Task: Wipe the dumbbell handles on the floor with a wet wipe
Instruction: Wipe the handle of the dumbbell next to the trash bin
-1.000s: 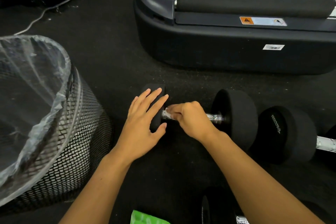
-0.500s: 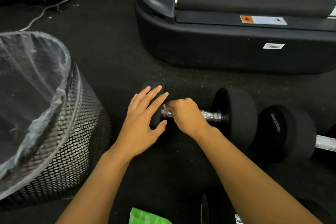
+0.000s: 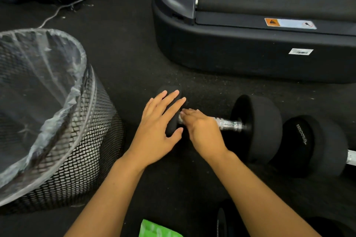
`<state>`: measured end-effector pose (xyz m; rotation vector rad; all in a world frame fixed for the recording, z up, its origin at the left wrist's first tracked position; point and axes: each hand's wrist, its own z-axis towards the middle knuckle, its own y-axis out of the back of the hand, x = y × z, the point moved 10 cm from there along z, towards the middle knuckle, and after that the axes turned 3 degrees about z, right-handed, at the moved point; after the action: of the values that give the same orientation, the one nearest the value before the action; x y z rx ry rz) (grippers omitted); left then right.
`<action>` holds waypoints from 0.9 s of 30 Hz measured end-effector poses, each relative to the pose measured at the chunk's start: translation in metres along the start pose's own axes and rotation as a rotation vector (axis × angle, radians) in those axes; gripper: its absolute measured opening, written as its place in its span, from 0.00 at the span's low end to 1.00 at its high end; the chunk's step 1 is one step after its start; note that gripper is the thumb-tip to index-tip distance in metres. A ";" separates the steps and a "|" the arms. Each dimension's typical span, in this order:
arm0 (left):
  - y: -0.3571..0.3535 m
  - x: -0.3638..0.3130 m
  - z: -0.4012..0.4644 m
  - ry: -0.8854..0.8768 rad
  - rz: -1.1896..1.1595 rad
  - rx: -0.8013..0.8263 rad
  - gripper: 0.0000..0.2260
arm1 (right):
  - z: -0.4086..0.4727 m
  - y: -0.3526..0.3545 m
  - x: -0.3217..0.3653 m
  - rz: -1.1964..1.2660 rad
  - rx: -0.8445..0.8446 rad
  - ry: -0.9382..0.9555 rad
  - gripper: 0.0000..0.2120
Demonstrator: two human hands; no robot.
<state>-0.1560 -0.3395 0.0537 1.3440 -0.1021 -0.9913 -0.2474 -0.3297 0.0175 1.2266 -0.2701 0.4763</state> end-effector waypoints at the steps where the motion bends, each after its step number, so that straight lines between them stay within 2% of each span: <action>1: 0.000 0.000 0.000 0.002 0.001 -0.001 0.32 | -0.004 0.000 0.003 -0.002 -0.021 0.017 0.18; 4: -0.001 0.000 0.000 0.003 0.007 0.011 0.31 | -0.013 0.004 -0.001 -0.012 -0.038 0.082 0.19; 8: 0.000 -0.001 0.001 -0.004 0.012 0.008 0.31 | -0.006 0.003 0.006 -0.004 -0.099 0.020 0.18; 12: -0.001 0.000 0.000 -0.005 0.012 0.014 0.31 | -0.019 0.002 0.004 -0.077 -0.044 0.148 0.24; 16: -0.002 0.000 0.001 -0.012 0.022 0.012 0.31 | -0.014 -0.001 0.008 -0.068 -0.092 0.080 0.24; 21: -0.002 0.001 0.000 -0.014 0.020 0.010 0.31 | -0.029 0.002 0.003 -0.156 -0.051 0.213 0.29; 24: -0.002 0.000 0.000 -0.022 0.022 -0.006 0.30 | -0.024 -0.004 0.008 -0.119 -0.080 0.140 0.26; 27: -0.001 0.001 0.001 -0.021 0.015 -0.013 0.30 | -0.027 -0.004 0.012 -0.118 -0.099 0.194 0.25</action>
<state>-0.1564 -0.3405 0.0526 1.3193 -0.1212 -0.9925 -0.2364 -0.3023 0.0112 1.0850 -0.0545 0.4707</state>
